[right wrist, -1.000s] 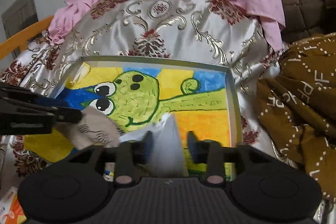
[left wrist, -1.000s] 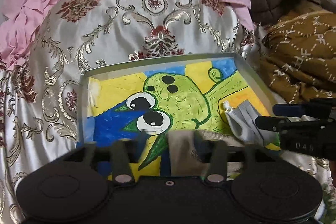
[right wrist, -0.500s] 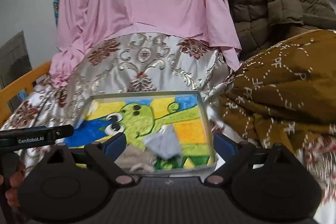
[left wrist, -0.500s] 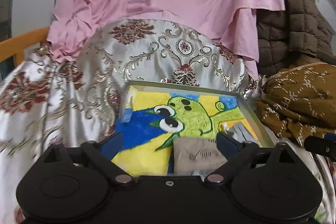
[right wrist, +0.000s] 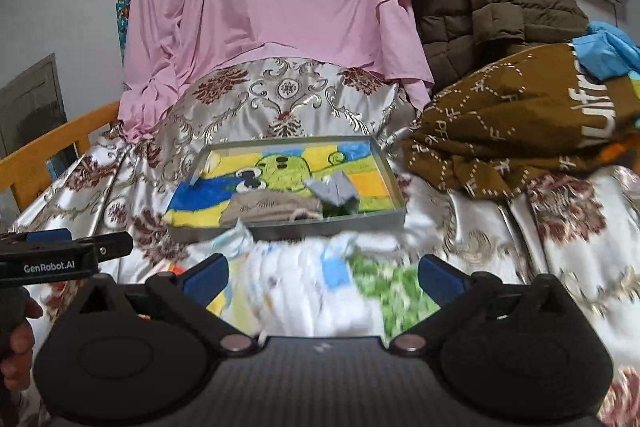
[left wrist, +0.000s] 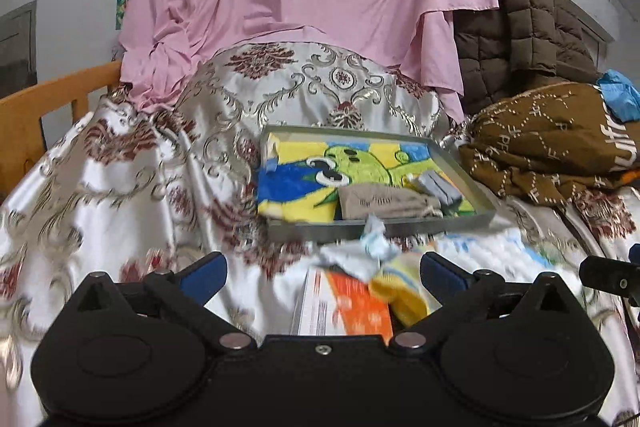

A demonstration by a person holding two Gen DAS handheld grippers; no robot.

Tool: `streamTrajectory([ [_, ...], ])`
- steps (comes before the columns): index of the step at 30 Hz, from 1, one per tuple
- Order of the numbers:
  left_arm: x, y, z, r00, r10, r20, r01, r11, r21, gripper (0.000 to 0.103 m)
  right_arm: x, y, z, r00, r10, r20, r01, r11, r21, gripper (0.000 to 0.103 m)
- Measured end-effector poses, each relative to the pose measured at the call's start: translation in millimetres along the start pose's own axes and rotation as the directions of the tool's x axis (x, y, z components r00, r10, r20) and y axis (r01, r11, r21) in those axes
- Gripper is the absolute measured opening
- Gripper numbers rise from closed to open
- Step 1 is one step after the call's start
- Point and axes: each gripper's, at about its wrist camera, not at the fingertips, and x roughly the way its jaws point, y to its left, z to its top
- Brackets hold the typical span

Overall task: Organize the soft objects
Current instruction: 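Move both tools back to the pile toward the white foam and tissue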

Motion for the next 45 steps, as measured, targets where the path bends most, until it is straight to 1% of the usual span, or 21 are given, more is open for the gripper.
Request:
streamTrajectory([
  [4,-19.3,-0.6,-21.3,1.000,-0.002,-0.029,0.002,1.000,0.013,0.102,-20.6,8.3,-19.5,1.000,-0.030,-0.008,0.030,0.999,-0.014,0.103],
  [7,-29.7,-3.2,-36.6,0.998,-0.006,-0.057,0.007,1.000,0.015,0.102,-30.2,12.3,-34.1,0.999,-0.037,-0.033,0.036,0.999,-0.024,0.103],
  [11,-34.8,-8.7,-50.2,0.995,-0.015,-0.095,0.017,1.000,0.021,0.102,-39.3,15.2,-46.3,0.997,-0.054,-0.052,0.051,0.998,-0.049,0.103],
  [17,-35.2,-20.6,-61.9,0.991,-0.019,-0.135,0.026,0.999,0.046,0.102,-39.2,7.8,-61.9,0.994,-0.059,-0.097,0.057,0.998,-0.023,0.103],
  [23,-34.4,-27.2,-70.7,0.985,-0.009,-0.172,0.022,0.997,0.070,0.102,-32.6,0.7,-77.2,0.987,-0.069,-0.141,0.064,0.997,-0.043,0.103],
  [29,-31.4,-32.1,-77.6,0.976,-0.022,-0.216,0.041,0.996,0.083,0.102,-27.3,-3.0,-82.0,0.984,-0.058,-0.167,0.054,0.998,-0.032,0.103],
  [32,-28.2,-32.0,-78.5,0.972,-0.026,-0.233,0.044,0.996,0.072,0.102,-23.7,-2.3,-84.5,0.982,-0.053,-0.180,0.047,0.998,-0.039,0.103],
  [36,-25.5,-34.1,-80.3,0.970,-0.041,-0.242,0.059,0.996,0.068,0.102,-19.8,-4.9,-86.3,0.979,-0.050,-0.196,0.043,0.998,-0.039,0.103],
  [45,-22.7,-41.8,-81.7,0.964,-0.085,-0.253,0.109,0.991,0.083,0.102,-15.6,-6.6,-86.1,0.978,-0.043,-0.202,0.037,0.999,-0.034,0.103],
])
